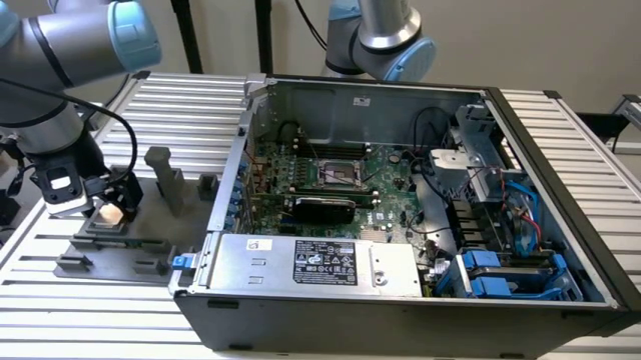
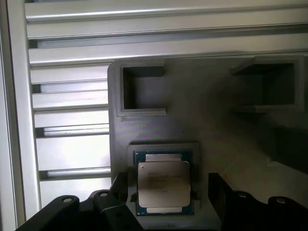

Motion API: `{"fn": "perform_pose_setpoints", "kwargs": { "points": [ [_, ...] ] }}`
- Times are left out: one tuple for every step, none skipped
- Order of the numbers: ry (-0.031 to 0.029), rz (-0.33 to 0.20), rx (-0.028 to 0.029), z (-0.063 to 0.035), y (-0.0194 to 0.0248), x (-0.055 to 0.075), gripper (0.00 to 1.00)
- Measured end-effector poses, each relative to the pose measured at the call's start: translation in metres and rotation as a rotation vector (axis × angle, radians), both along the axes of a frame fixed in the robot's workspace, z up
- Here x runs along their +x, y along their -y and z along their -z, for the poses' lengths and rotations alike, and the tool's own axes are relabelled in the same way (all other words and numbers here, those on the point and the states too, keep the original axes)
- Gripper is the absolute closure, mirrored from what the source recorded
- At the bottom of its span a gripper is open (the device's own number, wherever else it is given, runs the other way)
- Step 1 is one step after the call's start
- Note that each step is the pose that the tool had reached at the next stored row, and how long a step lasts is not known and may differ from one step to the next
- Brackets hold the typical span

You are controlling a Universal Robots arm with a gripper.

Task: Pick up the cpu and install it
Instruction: 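Pick up the cpu and move it towards the insertion slot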

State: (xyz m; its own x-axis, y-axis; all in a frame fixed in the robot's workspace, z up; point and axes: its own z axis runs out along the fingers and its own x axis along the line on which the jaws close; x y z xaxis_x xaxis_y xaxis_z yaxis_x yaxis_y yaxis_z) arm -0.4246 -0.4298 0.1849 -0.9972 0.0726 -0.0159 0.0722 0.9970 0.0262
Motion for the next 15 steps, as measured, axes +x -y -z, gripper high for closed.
{"fn": "perform_pose_setpoints", "kwargs": {
  "points": [
    [-0.0004, 0.0, 0.0, 0.0, 0.0, 0.0, 0.23],
    [-0.0008, 0.0, 0.0, 0.0001, 0.0, 0.0, 0.23],
    [-0.001, 0.0, 0.0, 0.0001, 0.0, 0.0, 0.23],
    [-0.001, 0.0, 0.0001, 0.0002, 0.0, -0.0001, 0.23],
    [-0.001, 0.0, 0.0001, 0.0002, 0.0, -0.0001, 0.23],
    [-0.0012, 0.0, 0.0001, 0.0002, 0.0, -0.0001, 0.23],
    [-0.0014, 0.0, 0.0, 0.0001, 0.0001, -0.0002, 0.23],
    [-0.0014, 0.0, 0.0, 0.0001, 0.0001, -0.0004, 0.23],
    [-0.0013, 0.0, 0.0, 0.0002, 0.0, -0.0006, 0.23],
    [-0.0013, 0.0, 0.0001, 0.0002, 0.0, -0.0007, 0.23],
    [-0.0013, 0.0, 0.0001, 0.0002, 0.0, -0.0008, 0.23],
    [-0.0013, 0.0, 0.0001, 0.0003, 0.0, -0.0009, 0.23],
    [-0.0013, 0.0, 0.0001, 0.0003, 0.0, -0.001, 0.23],
    [-0.0014, 0.0, 0.0, 0.0003, 0.0, -0.001, 0.25],
    [-0.0014, 0.0, 0.0, 0.0003, 0.0, -0.001, 0.25]
  ]
}}
